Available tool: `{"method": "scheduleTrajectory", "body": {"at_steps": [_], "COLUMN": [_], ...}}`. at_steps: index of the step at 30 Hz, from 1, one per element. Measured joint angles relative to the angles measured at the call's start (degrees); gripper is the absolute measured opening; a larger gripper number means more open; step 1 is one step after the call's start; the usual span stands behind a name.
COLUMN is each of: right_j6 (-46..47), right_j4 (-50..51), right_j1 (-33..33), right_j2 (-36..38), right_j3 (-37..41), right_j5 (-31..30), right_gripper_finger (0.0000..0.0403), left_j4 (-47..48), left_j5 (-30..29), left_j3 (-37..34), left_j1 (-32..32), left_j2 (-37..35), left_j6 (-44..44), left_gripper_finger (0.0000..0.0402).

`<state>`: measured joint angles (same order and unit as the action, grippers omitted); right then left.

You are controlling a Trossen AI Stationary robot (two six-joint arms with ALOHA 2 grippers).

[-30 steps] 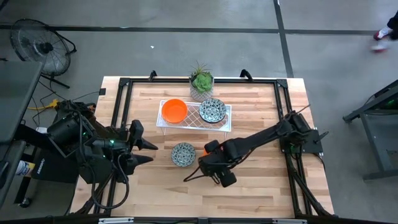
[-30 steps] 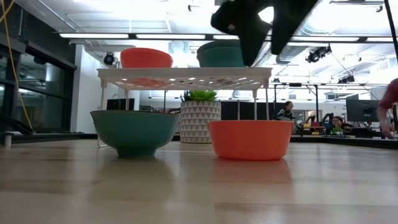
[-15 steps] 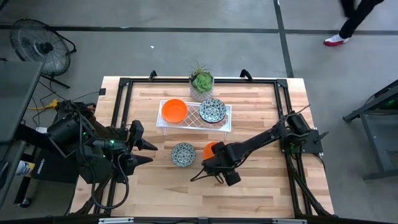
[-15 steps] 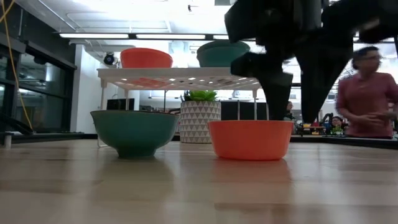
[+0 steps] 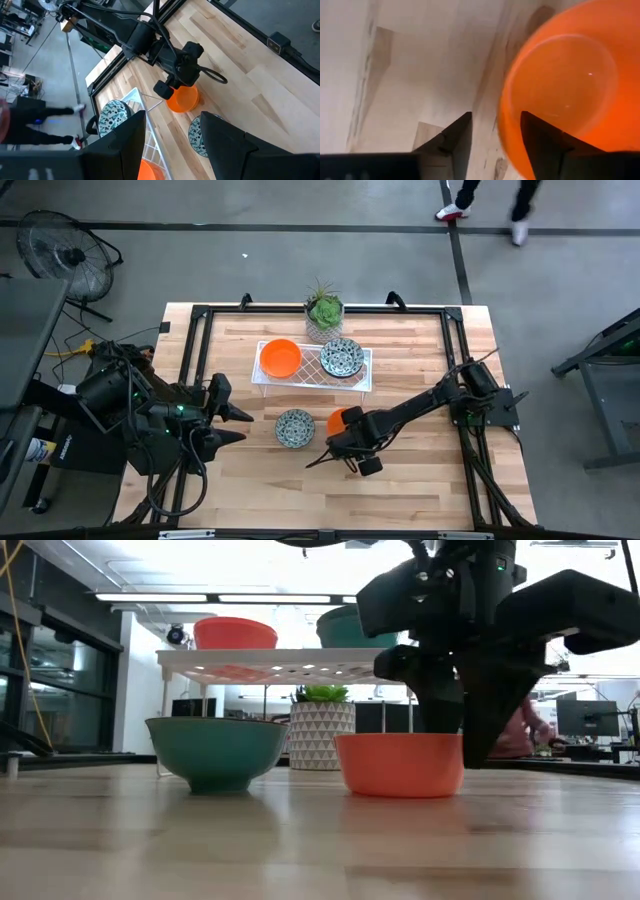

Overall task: Pick & Place Mini bowls
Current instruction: Stack the orange bowl on the orange bowl on the shelf

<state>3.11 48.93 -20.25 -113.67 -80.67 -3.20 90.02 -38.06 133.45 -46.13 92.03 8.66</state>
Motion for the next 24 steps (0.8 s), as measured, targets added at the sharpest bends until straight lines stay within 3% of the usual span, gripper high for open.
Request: {"method": "scheduleTrajectory", "body": {"at_steps": [6, 18, 24], "right_j6": [-0.42, 1.02, 2.97], "right_j4": [-0.92, -1.54, -1.60], "right_j1": [0.37, 0.76, 0.78], "right_j2": [0.00, 0.00, 0.11], "right_j3": [-0.01, -0.03, -0.06], "right_j5": [-0.88, 0.17, 1.69], "right_gripper_finger": [0.0093, 0.0011, 0.0003], "left_j4": [0.00, 0.00, 0.00], "left_j5": [0.00, 0.00, 0.00], "left_j3": [0.00, 0.00, 0.00], "left_j1": [-0.02, -0.01, -0.01], "left_j2": [0.00, 0.00, 0.00], "left_j6": [0.07, 0.07, 0.05], "left_gripper_finger": [0.0184, 0.0184, 0.0184]}}
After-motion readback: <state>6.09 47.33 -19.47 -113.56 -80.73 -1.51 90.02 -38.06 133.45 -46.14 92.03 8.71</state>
